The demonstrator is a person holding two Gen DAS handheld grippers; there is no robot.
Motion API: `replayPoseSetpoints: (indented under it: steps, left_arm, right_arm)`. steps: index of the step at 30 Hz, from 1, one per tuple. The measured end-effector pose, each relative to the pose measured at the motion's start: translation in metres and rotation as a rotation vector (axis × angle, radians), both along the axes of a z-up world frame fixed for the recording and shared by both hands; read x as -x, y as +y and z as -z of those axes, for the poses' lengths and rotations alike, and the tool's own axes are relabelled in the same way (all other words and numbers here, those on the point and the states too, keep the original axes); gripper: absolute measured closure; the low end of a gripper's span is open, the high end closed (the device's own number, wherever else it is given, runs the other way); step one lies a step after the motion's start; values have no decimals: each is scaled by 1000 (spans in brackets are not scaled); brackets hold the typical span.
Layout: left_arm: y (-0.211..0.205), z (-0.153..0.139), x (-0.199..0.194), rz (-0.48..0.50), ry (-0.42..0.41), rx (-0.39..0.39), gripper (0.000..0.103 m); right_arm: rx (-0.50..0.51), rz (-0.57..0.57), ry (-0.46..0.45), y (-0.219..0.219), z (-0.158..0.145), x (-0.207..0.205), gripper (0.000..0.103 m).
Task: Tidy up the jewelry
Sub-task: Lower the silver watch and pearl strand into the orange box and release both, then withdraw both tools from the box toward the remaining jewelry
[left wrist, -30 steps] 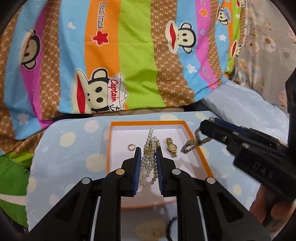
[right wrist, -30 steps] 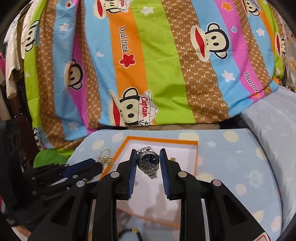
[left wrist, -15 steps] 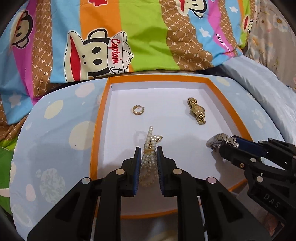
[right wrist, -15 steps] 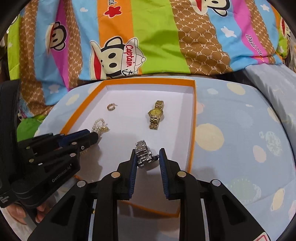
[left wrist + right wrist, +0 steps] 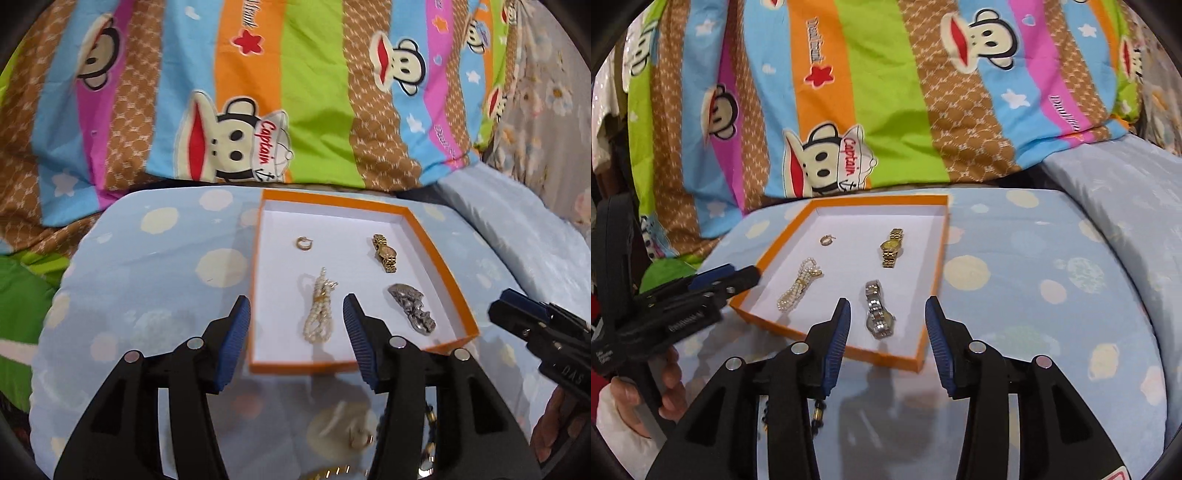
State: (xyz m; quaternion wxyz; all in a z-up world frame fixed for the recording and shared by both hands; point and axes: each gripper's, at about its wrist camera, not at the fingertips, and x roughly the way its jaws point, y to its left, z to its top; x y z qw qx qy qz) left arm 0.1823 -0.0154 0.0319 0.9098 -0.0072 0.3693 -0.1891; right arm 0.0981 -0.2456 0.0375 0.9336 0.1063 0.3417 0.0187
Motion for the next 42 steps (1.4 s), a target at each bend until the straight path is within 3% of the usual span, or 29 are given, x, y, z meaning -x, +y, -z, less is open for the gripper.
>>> replayPoseSetpoints:
  steps: [7,17,25,38,42]
  left_arm:
    - [30,9,46,-26,33,21,52]
    - [30,45,98,24,125,-13,46]
    - [17,49,105,39,109,-88,40]
    - [3,49,112,103,109,-103,39]
    - [4,46,114,103,98,-86,29]
  right_arm:
    - [-7,-21,16,4,15,46,58]
    - [30,-125,76,52,41,63,58]
    - [75,-145,81,71,45,65,58]
    - [39,-118,96,62,47,61,58]
    - [26,-109,97,60,47,60,58]
